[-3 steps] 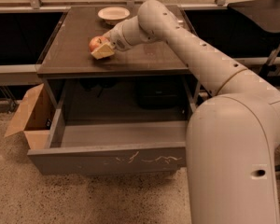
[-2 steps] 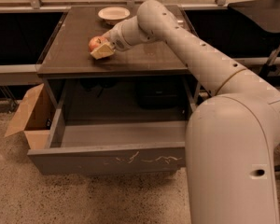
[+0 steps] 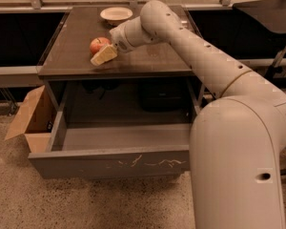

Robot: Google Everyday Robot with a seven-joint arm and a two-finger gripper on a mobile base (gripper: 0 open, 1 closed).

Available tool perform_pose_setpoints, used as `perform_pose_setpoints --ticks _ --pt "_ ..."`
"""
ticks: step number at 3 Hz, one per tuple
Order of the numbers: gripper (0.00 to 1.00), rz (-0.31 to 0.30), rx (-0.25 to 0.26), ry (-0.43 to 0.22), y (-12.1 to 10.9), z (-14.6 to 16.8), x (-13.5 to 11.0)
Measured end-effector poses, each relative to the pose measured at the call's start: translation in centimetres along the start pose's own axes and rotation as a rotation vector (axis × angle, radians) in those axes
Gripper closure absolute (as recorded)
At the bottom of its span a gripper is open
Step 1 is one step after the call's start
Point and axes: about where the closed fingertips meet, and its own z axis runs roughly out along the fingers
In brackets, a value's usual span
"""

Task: Pick apple from top drawer and place on counter

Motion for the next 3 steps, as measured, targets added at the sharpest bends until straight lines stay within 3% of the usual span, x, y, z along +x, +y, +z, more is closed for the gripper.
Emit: perform_pose_setpoints --ticks 1,2,3 --pt "0.0 0.0 0.0 0.0 0.0 0.0 0.0" --pt "0.0 0.047 0.052 -0.081 -1.0 -2.3 0.3" --pt "0.0 0.128 0.171 -0.255 -3.1 -8.4 1.0"
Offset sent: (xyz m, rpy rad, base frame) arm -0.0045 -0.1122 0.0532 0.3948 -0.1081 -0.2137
